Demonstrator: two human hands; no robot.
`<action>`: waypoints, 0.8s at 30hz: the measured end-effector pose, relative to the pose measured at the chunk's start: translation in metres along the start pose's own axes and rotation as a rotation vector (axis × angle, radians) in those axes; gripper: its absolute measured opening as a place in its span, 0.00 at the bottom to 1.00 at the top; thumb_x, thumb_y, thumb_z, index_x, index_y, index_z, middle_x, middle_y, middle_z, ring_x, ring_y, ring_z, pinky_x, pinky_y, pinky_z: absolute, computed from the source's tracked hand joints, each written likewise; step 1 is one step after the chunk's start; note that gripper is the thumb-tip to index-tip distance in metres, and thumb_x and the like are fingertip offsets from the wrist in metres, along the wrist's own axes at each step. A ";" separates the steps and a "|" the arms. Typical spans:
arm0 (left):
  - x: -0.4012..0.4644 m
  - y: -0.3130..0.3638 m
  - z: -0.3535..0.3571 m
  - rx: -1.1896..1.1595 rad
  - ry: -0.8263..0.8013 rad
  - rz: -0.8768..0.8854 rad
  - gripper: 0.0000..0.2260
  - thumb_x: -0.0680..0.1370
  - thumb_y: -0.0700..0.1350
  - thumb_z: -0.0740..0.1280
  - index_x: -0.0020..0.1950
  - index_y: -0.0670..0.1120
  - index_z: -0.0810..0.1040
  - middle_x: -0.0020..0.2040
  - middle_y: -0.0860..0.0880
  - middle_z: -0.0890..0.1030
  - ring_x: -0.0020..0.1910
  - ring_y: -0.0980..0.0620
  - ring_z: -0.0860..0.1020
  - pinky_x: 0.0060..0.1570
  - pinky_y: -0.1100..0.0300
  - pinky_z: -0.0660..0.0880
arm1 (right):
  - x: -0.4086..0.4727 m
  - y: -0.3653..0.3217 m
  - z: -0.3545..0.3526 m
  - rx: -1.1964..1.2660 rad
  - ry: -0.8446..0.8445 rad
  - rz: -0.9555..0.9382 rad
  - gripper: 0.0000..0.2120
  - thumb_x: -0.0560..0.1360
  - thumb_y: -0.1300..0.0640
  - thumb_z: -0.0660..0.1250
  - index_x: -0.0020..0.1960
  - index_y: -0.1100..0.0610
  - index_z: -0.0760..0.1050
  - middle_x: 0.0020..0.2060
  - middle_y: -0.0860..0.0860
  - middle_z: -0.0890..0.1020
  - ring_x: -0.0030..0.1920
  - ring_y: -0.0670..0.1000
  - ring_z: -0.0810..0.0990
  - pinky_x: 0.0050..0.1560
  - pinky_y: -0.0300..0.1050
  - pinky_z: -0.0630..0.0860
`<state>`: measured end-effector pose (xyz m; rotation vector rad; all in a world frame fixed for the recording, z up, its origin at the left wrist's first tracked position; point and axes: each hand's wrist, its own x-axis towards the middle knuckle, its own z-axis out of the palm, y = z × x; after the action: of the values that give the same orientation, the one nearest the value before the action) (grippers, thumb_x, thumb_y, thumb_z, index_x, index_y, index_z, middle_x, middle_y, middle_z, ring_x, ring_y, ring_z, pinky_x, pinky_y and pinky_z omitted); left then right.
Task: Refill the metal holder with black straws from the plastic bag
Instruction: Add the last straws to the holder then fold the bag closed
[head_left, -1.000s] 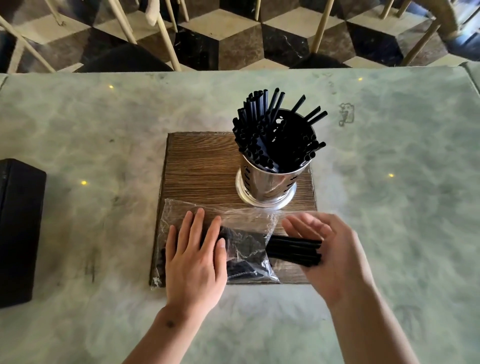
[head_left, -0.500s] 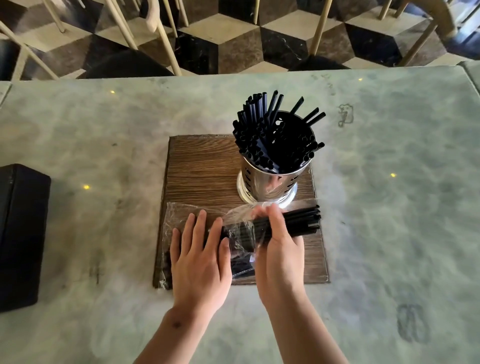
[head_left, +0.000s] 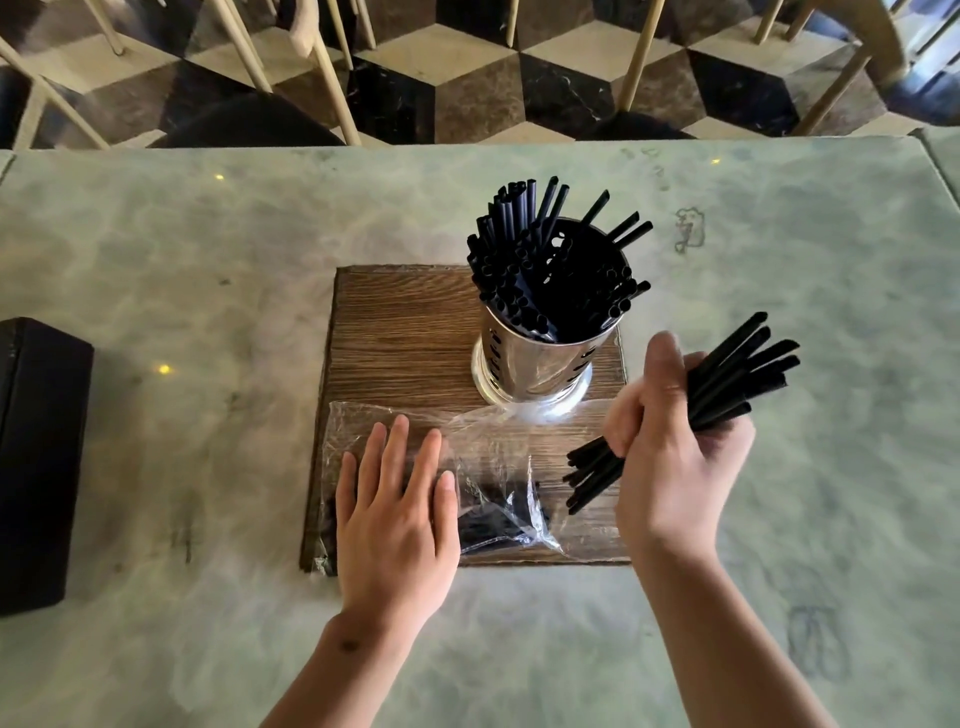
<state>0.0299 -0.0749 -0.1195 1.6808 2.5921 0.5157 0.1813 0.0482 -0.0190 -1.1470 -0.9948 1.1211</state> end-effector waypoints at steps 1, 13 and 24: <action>0.000 0.000 0.000 0.002 -0.002 -0.003 0.23 0.86 0.54 0.52 0.73 0.46 0.78 0.77 0.40 0.73 0.78 0.37 0.70 0.77 0.37 0.63 | -0.001 -0.002 0.000 -0.069 -0.002 -0.055 0.23 0.83 0.49 0.65 0.30 0.51 0.67 0.20 0.52 0.68 0.21 0.52 0.64 0.26 0.40 0.64; 0.000 0.000 0.000 -0.003 -0.010 -0.002 0.23 0.86 0.54 0.53 0.73 0.46 0.78 0.77 0.40 0.73 0.78 0.38 0.69 0.77 0.37 0.62 | -0.011 0.006 -0.003 -0.163 -0.049 -0.136 0.16 0.75 0.57 0.75 0.36 0.53 0.69 0.28 0.43 0.72 0.30 0.42 0.69 0.32 0.36 0.69; -0.002 -0.001 0.000 0.019 -0.017 0.002 0.23 0.86 0.53 0.53 0.74 0.46 0.78 0.78 0.41 0.73 0.79 0.39 0.68 0.77 0.37 0.62 | -0.020 0.014 0.001 -0.243 -0.037 -0.189 0.04 0.81 0.48 0.65 0.47 0.41 0.75 0.28 0.48 0.81 0.28 0.48 0.80 0.35 0.42 0.78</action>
<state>0.0301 -0.0767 -0.1200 1.6862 2.5912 0.4764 0.1744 0.0292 -0.0328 -1.1993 -1.2670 0.8907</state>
